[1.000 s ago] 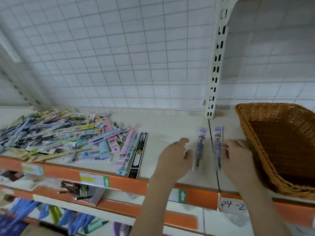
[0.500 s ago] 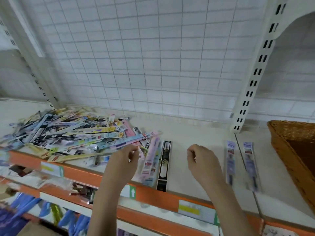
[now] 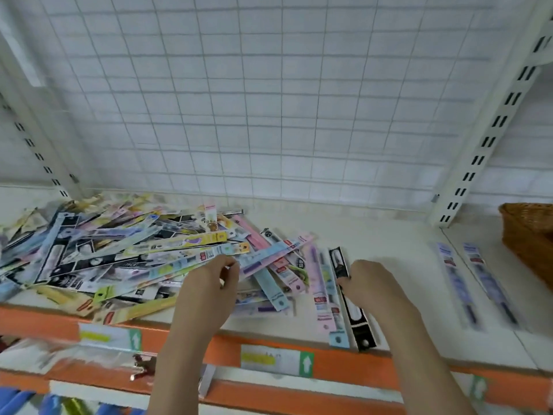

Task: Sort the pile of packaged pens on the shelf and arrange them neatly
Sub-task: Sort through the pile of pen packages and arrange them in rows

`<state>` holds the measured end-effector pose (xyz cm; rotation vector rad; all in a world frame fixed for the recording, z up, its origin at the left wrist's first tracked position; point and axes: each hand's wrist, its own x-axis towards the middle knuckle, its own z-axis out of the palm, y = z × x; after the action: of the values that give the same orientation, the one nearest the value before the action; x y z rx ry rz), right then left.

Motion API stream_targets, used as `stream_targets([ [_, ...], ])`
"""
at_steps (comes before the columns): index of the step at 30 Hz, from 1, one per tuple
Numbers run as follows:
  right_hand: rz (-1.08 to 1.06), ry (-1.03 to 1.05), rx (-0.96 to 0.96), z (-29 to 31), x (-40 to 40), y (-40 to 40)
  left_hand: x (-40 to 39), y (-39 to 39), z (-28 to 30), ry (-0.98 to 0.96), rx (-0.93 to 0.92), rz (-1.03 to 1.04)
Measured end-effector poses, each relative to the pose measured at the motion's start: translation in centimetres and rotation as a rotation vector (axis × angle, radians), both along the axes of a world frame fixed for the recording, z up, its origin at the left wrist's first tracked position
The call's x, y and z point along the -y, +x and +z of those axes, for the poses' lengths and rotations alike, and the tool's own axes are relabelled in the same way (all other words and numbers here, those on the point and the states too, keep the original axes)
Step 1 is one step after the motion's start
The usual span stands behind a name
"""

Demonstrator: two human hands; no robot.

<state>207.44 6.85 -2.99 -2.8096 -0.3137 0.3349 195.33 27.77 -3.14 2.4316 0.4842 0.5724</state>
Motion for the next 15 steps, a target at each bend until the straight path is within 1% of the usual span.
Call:
stream_targets([
  [3,-0.102,0.045,0.062,0.2,-0.4,-0.5,-1.3,0.2,-0.2,0.001,-0.002,-0.1],
  [7,-0.227,0.216,0.181,1.7,-0.6,-1.6,-2.5,1.0,0.1,-0.042,0.007,-0.189],
  [11,-0.24,0.453,0.206,2.8,-1.3,-2.2,-2.6,1.7,0.5,-0.011,0.008,-0.188],
  [15,-0.202,0.534,0.276,2.9,-1.7,-2.5,-2.5,2.1,1.0,-0.051,-0.006,-0.2],
])
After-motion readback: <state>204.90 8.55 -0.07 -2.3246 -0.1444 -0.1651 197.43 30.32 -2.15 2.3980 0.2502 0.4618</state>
